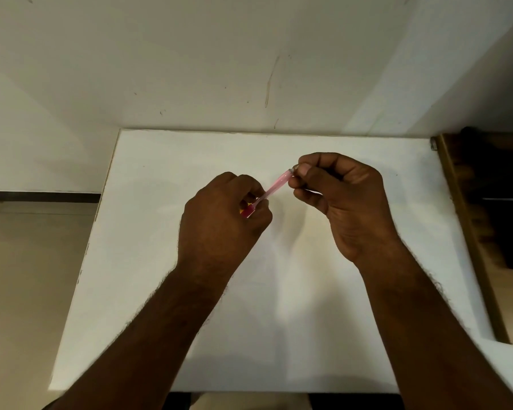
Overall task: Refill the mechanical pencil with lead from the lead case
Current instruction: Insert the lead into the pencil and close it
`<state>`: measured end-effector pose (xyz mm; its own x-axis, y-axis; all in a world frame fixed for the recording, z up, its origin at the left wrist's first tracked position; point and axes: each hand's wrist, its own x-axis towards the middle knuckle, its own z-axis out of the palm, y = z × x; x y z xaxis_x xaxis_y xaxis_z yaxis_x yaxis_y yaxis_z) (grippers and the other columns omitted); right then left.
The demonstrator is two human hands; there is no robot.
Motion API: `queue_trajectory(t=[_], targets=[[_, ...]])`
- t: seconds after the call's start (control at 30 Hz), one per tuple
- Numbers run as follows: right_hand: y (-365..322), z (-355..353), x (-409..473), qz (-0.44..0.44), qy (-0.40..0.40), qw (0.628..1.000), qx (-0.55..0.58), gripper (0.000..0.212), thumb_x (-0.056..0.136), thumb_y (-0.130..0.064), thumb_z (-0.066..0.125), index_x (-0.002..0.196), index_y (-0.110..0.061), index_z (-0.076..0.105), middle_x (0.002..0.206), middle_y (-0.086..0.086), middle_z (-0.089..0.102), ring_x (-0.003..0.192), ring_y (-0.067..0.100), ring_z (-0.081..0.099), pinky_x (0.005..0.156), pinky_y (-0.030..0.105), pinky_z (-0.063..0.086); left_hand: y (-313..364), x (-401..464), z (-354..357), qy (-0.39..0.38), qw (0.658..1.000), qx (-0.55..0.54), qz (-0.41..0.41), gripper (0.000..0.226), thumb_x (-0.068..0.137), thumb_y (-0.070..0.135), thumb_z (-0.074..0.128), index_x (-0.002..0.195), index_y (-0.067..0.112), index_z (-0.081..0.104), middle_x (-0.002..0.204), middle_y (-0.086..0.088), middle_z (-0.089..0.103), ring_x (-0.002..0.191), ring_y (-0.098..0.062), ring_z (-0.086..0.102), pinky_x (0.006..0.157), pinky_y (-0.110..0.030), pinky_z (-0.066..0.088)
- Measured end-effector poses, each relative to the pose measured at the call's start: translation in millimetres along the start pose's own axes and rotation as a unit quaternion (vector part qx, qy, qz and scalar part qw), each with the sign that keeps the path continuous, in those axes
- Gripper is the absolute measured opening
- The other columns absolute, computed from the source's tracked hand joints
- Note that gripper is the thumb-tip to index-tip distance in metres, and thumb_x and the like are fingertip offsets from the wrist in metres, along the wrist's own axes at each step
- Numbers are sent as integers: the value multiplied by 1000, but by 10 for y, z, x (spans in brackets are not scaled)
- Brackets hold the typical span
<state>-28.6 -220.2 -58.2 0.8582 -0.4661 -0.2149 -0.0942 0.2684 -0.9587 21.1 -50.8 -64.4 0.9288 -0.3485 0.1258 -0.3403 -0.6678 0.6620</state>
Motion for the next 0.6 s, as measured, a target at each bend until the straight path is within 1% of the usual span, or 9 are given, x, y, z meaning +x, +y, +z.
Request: queue_trajectory(t=[0.2, 0.37, 0.5, 0.6], targets=[[29, 12, 6, -16, -10, 999, -31, 11, 94, -4, 68, 96, -11, 77, 85, 4, 79, 82, 19, 75, 77, 30, 60, -10, 13, -17, -2, 1000, 20, 9, 9, 82, 31, 72, 88, 25, 70, 82, 8, 67, 73, -13, 65, 67, -34, 55], [42, 37, 5, -24, -17, 999, -39, 14, 94, -4, 68, 93, -14, 77, 84, 3, 78, 81, 19, 75, 78, 31, 60, -31, 13, -32, -5, 999, 35, 11, 8, 82, 32, 72, 88, 27, 70, 83, 8, 66, 73, -13, 65, 64, -31, 51], [45, 42, 6, -23, -24, 999, -42, 14, 95, -2, 67, 93, -13, 76, 85, 5, 78, 82, 19, 75, 80, 33, 61, -47, 20, -43, -8, 999, 43, 13, 8, 83, 33, 72, 88, 27, 71, 82, 8, 66, 73, -13, 65, 64, -31, 51], [46, 35, 10, -36, -25, 997, -69, 15, 94, -2, 67, 93, -13, 76, 85, 4, 78, 82, 19, 74, 79, 32, 61, -55, 18, -43, -8, 998, 53, 20, 8, 83, 32, 71, 87, 26, 71, 82, 7, 66, 73, -14, 64, 63, -33, 52]])
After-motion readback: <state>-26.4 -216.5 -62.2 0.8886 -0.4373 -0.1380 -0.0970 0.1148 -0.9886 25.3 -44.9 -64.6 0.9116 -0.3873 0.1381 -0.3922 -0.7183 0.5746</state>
